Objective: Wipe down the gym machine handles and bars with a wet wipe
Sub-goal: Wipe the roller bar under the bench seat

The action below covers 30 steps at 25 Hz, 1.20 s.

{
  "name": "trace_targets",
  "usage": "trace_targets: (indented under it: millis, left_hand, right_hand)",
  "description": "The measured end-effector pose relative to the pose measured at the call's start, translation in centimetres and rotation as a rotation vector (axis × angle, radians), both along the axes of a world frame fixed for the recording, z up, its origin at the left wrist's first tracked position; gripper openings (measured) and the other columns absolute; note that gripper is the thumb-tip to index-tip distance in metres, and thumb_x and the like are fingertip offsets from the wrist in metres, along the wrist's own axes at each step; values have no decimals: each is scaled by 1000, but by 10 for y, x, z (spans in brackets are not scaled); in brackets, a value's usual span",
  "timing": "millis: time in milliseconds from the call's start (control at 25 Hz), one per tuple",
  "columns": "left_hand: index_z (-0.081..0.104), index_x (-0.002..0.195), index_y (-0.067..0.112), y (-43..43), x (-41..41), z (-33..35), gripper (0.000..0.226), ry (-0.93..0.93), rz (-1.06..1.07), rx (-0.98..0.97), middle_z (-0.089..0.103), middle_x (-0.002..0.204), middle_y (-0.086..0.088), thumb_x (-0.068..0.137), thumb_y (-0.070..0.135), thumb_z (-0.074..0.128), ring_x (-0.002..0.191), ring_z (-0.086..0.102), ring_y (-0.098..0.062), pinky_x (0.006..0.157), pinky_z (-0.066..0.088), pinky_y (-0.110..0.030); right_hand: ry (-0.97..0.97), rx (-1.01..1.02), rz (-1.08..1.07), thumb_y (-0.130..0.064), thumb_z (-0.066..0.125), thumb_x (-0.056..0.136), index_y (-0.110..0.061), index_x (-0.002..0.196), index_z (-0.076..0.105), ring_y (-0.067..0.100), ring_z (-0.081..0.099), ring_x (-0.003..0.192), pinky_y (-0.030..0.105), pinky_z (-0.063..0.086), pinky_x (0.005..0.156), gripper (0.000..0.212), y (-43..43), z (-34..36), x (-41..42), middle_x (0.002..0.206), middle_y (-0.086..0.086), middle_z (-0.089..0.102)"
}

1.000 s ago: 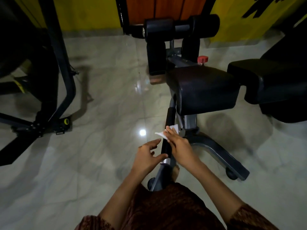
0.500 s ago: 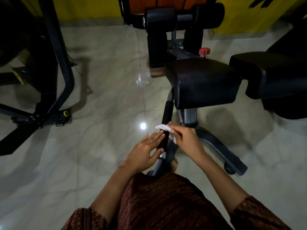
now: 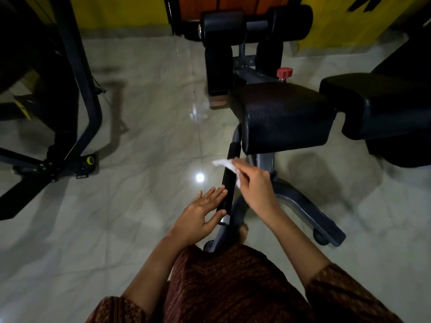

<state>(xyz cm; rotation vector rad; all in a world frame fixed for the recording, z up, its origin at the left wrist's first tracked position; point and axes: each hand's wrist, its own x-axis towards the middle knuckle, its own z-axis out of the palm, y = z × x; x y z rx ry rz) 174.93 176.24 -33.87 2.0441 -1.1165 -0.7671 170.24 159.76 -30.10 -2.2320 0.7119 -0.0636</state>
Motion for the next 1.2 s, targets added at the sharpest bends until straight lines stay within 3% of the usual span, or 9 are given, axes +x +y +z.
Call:
trace_targets:
  millis: [120, 200, 440, 640, 760, 840, 920, 1040, 1200]
  left_hand:
    - [25, 140, 23, 0, 2, 1, 67, 4, -7, 6, 25, 146, 13, 88, 66, 25, 138, 16, -1, 110, -2, -8]
    - [26, 140, 23, 0, 2, 2, 69, -12, -24, 12, 25, 145, 14, 87, 67, 24, 137, 15, 0, 109, -3, -7]
    - [21, 140, 25, 0, 3, 1, 59, -14, -48, 36, 20, 146, 16, 88, 54, 27, 138, 12, -1, 110, -5, -9]
    - [24, 140, 23, 0, 3, 3, 63, -34, -44, 27, 21, 145, 16, 88, 58, 28, 137, 13, 0, 110, -4, -9]
    - [21, 140, 25, 0, 5, 5, 62, -46, -74, 50, 20, 145, 16, 87, 56, 25, 138, 11, -1, 110, -4, -10]
    - [23, 143, 22, 0, 7, 7, 62, -60, -111, 57, 18, 146, 13, 90, 54, 28, 139, 10, -3, 111, -3, -15]
    - [25, 144, 19, -1, 11, 9, 58, -81, -152, 64, 17, 149, 9, 94, 46, 33, 141, 11, -7, 113, -2, -20]
    - [22, 146, 18, -2, 17, 14, 54, -101, -216, 110, 17, 153, 5, 99, 38, 37, 143, 9, -11, 113, -2, -24]
    - [21, 147, 17, -3, 26, 20, 55, -184, -308, 140, 15, 155, 1, 99, 36, 38, 144, 9, -16, 114, 1, -31]
  right_hand:
    - [40, -40, 135, 9, 43, 91, -6, 127, 54, 24, 32, 137, 34, 19, 115, 41, -4, -15, 29, 140, 12, 46]
    - [80, -12, 138, 14, 42, 89, -5, 126, 55, 22, 24, 141, 34, 19, 116, 44, 6, -20, 16, 144, 11, 41]
    - [106, -25, 115, 5, 46, 92, -11, 129, 53, 18, 54, 116, 18, 38, 98, 41, 0, 5, 9, 132, 9, 54]
    - [167, -23, 154, 15, 38, 88, -6, 130, 50, 18, 18, 143, 33, 17, 117, 48, -5, -19, 34, 148, 7, 36]
    - [156, 20, 98, 10, 44, 90, -10, 130, 52, 20, 32, 137, 29, 24, 113, 45, 15, -7, -4, 145, 4, 41]
    - [169, 46, 33, -2, 45, 94, -15, 130, 53, 20, 49, 121, 17, 34, 98, 39, 19, 3, -14, 137, 6, 49]
    - [179, 46, -65, -8, 44, 96, -18, 129, 54, 21, 54, 109, 20, 41, 89, 36, 14, 4, 3, 131, 9, 53]
    - [152, 49, -181, 0, 42, 95, -15, 129, 54, 26, 51, 118, 26, 38, 98, 40, 14, -6, 26, 134, 11, 53]
    - [169, 108, -249, 0, 50, 92, -11, 124, 58, 21, 52, 120, 15, 33, 96, 35, 42, -2, -8, 130, 11, 57]
